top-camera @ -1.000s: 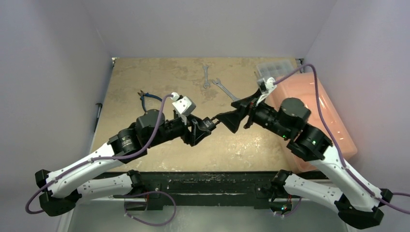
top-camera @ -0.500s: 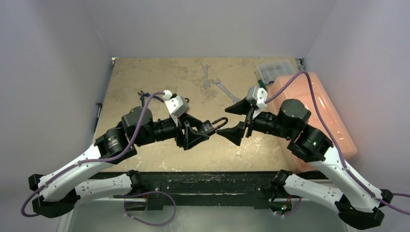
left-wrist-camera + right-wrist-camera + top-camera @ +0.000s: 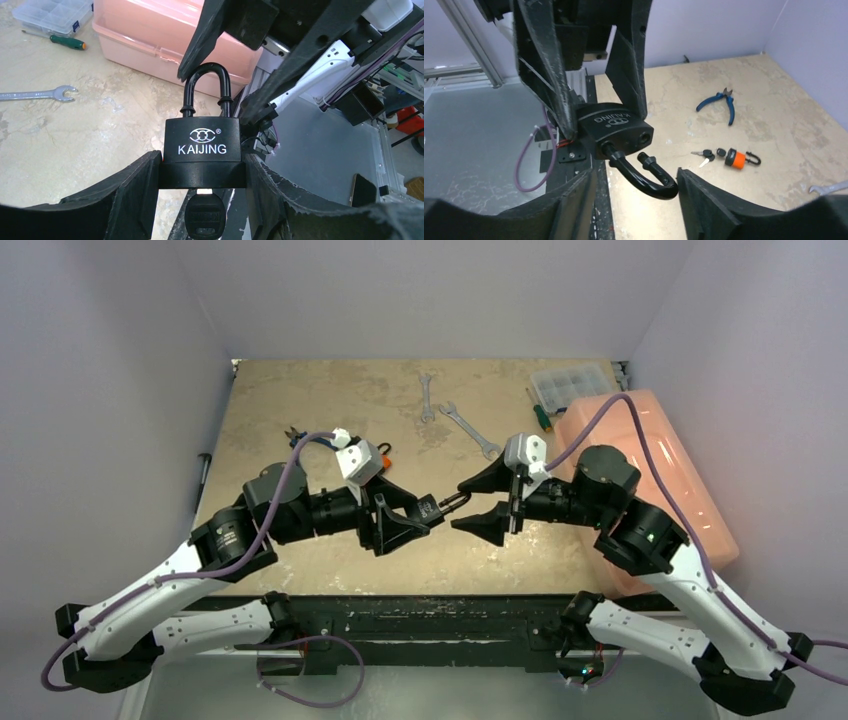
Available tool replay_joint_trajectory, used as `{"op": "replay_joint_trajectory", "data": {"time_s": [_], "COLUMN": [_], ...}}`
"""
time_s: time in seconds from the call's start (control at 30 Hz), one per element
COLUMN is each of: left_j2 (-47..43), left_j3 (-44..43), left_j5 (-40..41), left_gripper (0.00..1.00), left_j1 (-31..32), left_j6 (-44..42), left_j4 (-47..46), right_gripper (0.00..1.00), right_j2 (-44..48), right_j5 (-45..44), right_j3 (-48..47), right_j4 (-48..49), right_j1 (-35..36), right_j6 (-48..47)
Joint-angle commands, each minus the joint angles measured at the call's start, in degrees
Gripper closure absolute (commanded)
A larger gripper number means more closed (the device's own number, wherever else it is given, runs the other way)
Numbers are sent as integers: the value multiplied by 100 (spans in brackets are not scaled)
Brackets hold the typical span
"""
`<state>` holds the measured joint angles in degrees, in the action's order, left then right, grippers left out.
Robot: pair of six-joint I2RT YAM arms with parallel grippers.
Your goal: Unlock with the key
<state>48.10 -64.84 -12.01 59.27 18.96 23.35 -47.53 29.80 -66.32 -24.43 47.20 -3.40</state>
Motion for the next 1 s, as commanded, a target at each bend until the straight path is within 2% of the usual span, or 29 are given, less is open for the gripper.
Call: {"op": "replay_joint_trajectory", "data": {"time_s": [0.0, 0.07, 0.2, 0.33, 0.47, 0.67, 0.8, 0.97], "left_j2": [-208, -230, -253, -208, 31, 381, 546, 769], "left_j3": [-191, -149, -70, 2, 39, 281, 436, 535], "left_j5": [-96, -59, 23, 227, 588, 1048, 1676, 1909], "left_gripper": [100, 100, 100, 100, 100, 100, 100, 100], "left_j1": [-20, -20, -20, -20, -20, -20, -20, -20], "left_j6": [132, 128, 96, -26, -208, -282, -336, -333], "left_j4": [-865, -868, -868, -814, -625, -881, -1101, -1330], "right_gripper": [39, 49, 74, 86, 88, 87, 83, 76], "right_j2": [-178, -216, -235, -194, -140, -20, 41, 57], "right_j5": [97, 53, -68, -166, -327, 10, -34, -62], "right_j3": [-114, -141, -170, -187, -215, -20, 180, 248], "right_j4": [-11, -10, 2, -15, -166, -53, 1, -29], "right_j1": [-10, -7, -9, -9, -9, -9, -9, -9], "right_j6": [-90, -84, -13, 132, 291, 674, 869, 904]}}
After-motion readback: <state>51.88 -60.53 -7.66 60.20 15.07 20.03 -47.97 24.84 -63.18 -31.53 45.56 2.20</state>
